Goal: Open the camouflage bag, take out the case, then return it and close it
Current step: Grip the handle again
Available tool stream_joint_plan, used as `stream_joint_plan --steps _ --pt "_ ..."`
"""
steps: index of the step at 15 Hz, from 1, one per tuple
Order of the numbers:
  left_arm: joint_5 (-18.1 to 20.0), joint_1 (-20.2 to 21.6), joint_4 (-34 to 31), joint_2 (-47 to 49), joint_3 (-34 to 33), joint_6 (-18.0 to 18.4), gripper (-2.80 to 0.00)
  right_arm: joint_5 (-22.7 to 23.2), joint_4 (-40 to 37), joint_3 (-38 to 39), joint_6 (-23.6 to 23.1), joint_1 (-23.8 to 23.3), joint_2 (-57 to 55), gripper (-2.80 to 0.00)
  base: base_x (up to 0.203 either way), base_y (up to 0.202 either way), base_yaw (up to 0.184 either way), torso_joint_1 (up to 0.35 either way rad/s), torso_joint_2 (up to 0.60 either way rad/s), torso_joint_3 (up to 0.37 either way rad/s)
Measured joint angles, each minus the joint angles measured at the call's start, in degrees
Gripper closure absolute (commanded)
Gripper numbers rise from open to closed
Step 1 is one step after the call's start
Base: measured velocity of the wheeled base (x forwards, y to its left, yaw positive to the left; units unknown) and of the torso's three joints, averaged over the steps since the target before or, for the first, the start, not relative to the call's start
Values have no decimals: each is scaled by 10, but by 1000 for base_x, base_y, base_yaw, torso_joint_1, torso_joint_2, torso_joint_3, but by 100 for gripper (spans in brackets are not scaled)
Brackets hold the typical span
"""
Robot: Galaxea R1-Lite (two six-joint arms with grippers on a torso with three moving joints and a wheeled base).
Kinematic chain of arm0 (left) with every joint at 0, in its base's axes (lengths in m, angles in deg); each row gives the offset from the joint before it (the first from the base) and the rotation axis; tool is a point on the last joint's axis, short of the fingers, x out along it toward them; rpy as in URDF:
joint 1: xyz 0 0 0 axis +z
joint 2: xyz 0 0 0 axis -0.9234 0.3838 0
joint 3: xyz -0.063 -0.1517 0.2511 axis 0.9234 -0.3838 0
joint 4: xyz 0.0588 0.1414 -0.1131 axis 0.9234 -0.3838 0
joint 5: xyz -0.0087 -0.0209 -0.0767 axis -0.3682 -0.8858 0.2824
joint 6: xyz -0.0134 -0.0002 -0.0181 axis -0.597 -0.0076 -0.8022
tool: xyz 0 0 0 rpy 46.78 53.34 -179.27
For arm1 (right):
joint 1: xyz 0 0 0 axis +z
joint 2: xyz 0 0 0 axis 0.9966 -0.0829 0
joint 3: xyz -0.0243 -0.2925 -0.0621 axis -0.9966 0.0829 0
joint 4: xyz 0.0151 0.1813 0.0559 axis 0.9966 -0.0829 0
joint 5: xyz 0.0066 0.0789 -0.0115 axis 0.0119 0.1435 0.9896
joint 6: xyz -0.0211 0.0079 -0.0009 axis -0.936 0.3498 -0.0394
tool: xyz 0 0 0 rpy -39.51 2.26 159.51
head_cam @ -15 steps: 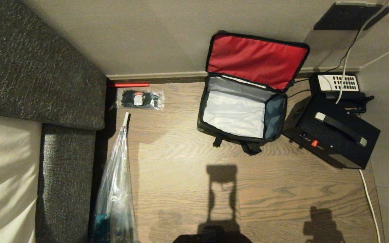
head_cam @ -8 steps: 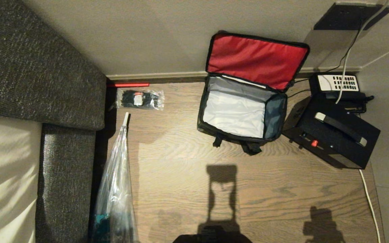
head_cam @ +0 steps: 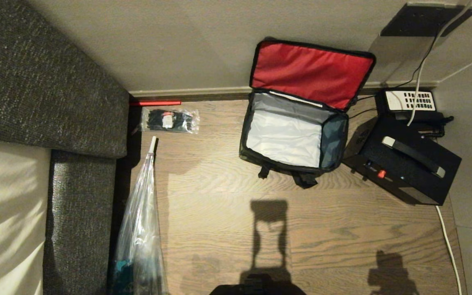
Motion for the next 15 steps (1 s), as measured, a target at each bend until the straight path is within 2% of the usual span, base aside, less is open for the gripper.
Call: stream_joint_plan --steps 15 --pt "0 0 0 0 0 0 0 0 0 0 0 0 0 0 0 0 0 0 0 0"
